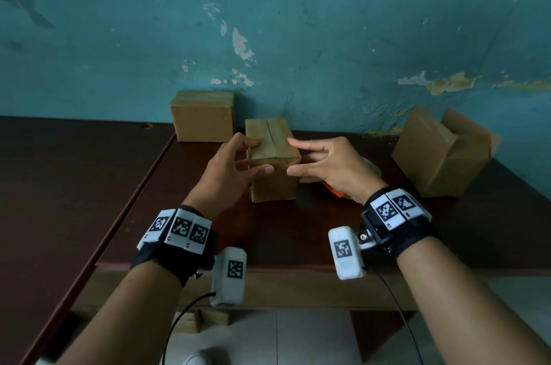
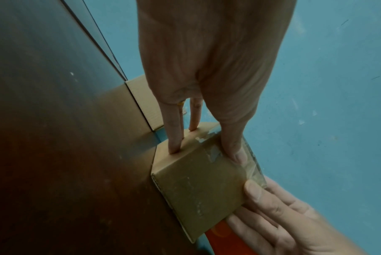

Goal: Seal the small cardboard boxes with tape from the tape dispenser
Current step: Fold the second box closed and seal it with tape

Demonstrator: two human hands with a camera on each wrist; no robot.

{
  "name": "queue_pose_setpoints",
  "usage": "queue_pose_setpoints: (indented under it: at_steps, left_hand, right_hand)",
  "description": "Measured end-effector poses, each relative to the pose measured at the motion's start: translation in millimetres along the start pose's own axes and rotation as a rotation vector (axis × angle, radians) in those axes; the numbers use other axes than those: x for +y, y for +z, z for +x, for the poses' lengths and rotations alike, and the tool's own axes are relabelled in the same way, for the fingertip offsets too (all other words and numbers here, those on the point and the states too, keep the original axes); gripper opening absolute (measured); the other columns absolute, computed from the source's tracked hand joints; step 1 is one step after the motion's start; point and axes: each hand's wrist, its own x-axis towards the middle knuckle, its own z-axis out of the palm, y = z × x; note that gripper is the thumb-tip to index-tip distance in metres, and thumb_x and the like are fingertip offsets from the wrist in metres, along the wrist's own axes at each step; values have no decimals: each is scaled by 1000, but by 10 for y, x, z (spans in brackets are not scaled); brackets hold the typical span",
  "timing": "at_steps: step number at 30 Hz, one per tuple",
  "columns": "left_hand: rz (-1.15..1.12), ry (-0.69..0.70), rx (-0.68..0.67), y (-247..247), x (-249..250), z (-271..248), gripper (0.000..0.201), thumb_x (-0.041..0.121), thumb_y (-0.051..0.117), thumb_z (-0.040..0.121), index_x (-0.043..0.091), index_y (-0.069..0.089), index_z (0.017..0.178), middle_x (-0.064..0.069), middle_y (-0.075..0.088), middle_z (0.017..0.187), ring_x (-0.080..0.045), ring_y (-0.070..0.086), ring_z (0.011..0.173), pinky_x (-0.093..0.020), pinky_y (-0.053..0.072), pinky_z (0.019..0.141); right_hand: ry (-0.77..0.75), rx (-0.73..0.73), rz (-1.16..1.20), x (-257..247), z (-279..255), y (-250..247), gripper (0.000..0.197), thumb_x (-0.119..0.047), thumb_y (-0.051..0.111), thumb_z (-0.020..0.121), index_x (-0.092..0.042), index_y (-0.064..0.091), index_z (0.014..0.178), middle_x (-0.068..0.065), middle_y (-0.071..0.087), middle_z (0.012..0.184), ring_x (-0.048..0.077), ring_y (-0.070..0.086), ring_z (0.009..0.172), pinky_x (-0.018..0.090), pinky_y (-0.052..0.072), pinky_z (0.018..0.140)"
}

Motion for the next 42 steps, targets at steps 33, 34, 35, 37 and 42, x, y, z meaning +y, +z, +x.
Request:
queue_pose_setpoints:
  at_steps: [33,34,35,37,42]
  left_hand:
    - [187,3,87,76,118,-49,62,70,76,68,39,54,116,4,58,132,-10,65,107,-35,61,88]
    - [198,4,79,73,110,-45,64,73,74,66,40,54,116,4,58,133,-12,65,108,-36,61,89]
    - [209,6,74,64,102,-41,65,75,73,64,41,53,115,4,58,133,-13,66,109,-37,61,89]
    - [216,11,74,54,93,-39,60,73,75,66,44,52,114,4,58,133,-14,66,108,-40,62,89]
    - [195,4,71,51,96,-38,48,55,82,79,43,53,115,6,57,133,-14,66,109,-38,61,88]
  right_hand:
    - [-40,82,-81,1,30,64,59,-15,92,80,-18,71,136,9,81,112,17,79,101,44,65,88]
    - [-43,75,-86,1,26,64,60,-17,92,80,-19,71,136,10,80,115,18,79,102,45,65,88]
    - [-48,71,-100,6,27,60,60,-18,92,80,-20,70,136,10,79,118,18,78,103,46,65,88]
    - [-59,61,-122,5,20,55,62,-19,92,79,-21,70,137,12,77,123,18,78,105,45,65,87]
    - [-53,27,-91,-29,12,44,63,-18,88,79,-17,68,139,13,74,128,16,76,109,41,65,89]
